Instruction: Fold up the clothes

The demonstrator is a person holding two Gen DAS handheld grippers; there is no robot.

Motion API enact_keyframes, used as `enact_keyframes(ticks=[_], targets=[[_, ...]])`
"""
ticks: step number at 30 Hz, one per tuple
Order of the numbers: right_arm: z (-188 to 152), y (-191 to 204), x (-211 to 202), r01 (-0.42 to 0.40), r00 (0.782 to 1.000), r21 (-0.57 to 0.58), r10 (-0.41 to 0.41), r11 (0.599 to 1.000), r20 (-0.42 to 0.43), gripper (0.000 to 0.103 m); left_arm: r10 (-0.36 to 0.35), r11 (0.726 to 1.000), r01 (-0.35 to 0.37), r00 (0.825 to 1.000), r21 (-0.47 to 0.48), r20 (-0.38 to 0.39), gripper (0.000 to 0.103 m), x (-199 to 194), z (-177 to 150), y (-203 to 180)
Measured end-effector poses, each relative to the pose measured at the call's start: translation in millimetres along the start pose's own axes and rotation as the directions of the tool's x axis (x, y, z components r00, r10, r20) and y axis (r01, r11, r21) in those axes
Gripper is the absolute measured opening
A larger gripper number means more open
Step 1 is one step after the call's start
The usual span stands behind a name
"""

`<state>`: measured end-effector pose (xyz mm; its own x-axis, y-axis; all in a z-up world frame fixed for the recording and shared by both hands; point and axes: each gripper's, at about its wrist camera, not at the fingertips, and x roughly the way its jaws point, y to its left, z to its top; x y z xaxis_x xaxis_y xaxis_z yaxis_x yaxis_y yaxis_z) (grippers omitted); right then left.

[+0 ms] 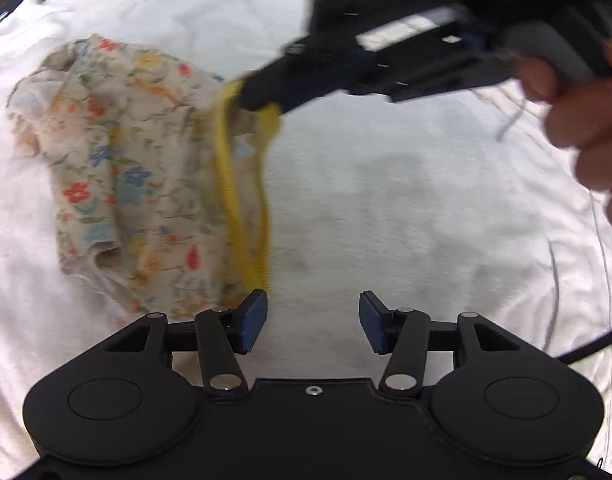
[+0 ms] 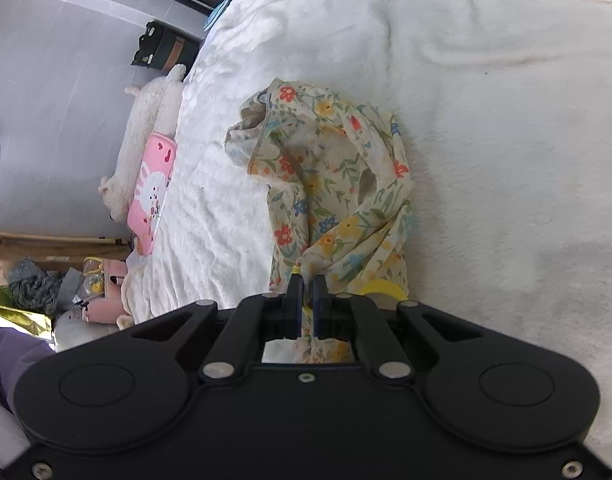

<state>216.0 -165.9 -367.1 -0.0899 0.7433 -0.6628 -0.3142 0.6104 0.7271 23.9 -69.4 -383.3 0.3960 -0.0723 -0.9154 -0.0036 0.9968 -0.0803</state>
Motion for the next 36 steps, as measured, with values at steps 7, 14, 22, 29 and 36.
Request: enact_keyframes(ticks=[7, 14, 22, 29, 36], targets=[[2.0, -1.9, -4.2, 0.001, 1.000, 0.007, -0.001, 1.000, 0.012, 0.006, 0.137, 0.975, -0.159, 0.980, -0.155, -0.146, 0.045, 42.6, 20.8, 25.8], [-6.1, -17.9, -19.8, 0.083, 0.994, 0.033, -0.085, 0.996, 0.068, 0.006, 0.162, 0.971, -0.177, 0.981, -0.162, -0.107, 0.002, 38.1, 27.3, 61.0], [-77.4, 39.5, 15.7, 0.535, 0.827, -0.661, -0.485, 0.526, 0.284, 0.036, 0.132, 0.988, -0.129, 0.990, -0.080, 0.043, 0.002, -8.8, 32.7, 52.7], [-140.1, 49.6, 64.2, 0.452, 0.810, -0.881, -0.478, 0.139, 0.340, 0.069, 0.104, 0.993, -0.098, 0.988, -0.058, 0.111, 0.002, -31.2, 41.4, 44.6], [-138.9, 30.6, 103.4, 0.490, 0.728, -0.868, -0.510, -0.082, 0.459, 0.007, 0.096, 0.995, -0.092, 0.990, -0.046, 0.106, 0.002, -34.1, 44.1, 46.0]])
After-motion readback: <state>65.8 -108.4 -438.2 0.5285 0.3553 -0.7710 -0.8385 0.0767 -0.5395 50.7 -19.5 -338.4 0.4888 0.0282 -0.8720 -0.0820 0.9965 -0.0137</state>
